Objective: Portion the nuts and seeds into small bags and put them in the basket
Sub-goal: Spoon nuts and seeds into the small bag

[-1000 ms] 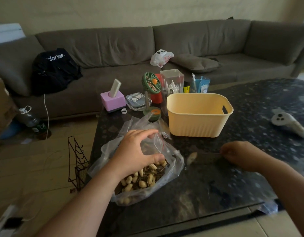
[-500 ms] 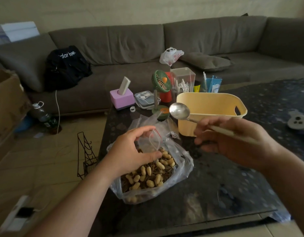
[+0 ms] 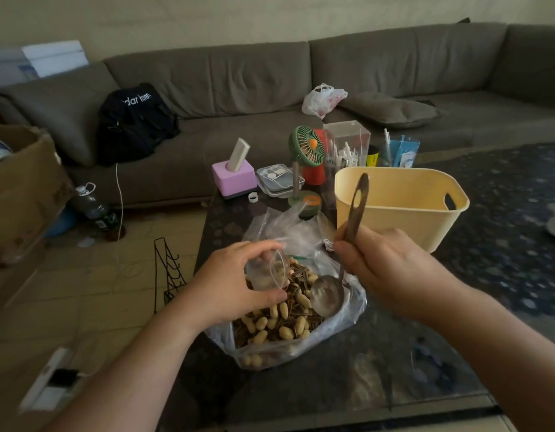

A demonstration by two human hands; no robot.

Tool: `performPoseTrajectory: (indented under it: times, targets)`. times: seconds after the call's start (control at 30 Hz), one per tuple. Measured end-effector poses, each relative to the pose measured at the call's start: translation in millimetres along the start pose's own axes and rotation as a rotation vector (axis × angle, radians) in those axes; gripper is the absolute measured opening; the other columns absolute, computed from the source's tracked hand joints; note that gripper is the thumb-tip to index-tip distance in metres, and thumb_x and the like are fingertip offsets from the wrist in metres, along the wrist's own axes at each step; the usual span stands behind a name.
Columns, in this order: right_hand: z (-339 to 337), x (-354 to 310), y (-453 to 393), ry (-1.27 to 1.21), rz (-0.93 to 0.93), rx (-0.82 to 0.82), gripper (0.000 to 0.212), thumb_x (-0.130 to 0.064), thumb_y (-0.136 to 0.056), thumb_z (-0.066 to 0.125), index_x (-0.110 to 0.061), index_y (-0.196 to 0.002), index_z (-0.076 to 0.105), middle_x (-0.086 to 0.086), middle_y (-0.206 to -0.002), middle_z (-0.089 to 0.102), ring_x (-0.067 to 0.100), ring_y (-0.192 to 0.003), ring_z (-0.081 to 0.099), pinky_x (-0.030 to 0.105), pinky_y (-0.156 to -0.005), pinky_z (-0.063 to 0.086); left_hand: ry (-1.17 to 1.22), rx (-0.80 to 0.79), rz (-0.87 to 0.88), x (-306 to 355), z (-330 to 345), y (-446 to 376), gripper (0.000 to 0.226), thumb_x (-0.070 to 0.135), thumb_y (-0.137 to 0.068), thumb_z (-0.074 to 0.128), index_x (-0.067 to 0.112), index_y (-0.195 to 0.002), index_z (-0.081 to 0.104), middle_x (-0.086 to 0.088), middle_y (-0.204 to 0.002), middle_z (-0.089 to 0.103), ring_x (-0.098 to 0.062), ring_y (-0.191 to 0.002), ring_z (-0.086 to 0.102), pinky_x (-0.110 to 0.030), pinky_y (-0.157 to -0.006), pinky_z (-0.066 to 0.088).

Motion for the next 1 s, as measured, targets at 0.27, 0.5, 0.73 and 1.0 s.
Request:
performPoseTrajectory:
  times: [0.27,0.5,0.73,1.0]
  targets:
    - [39,-1,-1,-0.007,0.071,-0.056,0.026,-0.048,-0.103,0.047,-0.023,-0.101,0.055,-0.007,-0.078,0.063,0.009,-0.067,0.061,0.038,-0.065,0.053,0.024,0.001,-0.078,-16,-1,-5,0.077,0.057,-0.071,0.093,0.059,-0.138,0.055,0.037,-0.119,0.056,0.019,-0.110,0.051,-0.013,-0.087,0.038]
    - [74,5,4,-0.137,0.147,0.003,0.013,-0.039,-0.105,0.051,-0.029,-0.097,0.054,-0.006,-0.079,0.065,0.009,-0.074,0.064,0.038,-0.069,0.055,0.283,-0.074,-0.154,-34,22,-7,0.073,0.046,-0.070,0.097,0.057,-0.133,0.062,0.024,-0.126,0.068,0.007,-0.116,0.063,-0.028,-0.100,0.054]
    - [79,52,13,-0.477,0.567,0.082,0.010,-0.034,-0.107,0.055,-0.031,-0.103,0.063,-0.003,-0.091,0.075,0.003,-0.078,0.074,0.030,-0.076,0.064,0.342,-0.059,-0.165,-39,17,-6,0.076,0.064,-0.063,0.092,0.057,-0.133,0.063,0.026,-0.124,0.070,0.001,-0.119,0.065,-0.043,-0.109,0.054]
    - [61,76,16,-0.621,0.713,0.218,0.014,-0.029,-0.105,0.061,-0.020,-0.100,0.070,0.001,-0.081,0.078,0.013,-0.074,0.077,0.040,-0.078,0.066,-0.003,0.109,-0.076,-11,-16,-3,0.081,0.057,-0.078,0.088,0.050,-0.149,0.051,0.036,-0.136,0.051,0.006,-0.130,0.045,-0.023,-0.108,0.037]
Point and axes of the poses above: each hand's wrist, its own y-axis away from the middle knuckle, its own z-axis out of the palm, x = y × z, the point moved 10 cm from there along -y, towards the middle knuckle
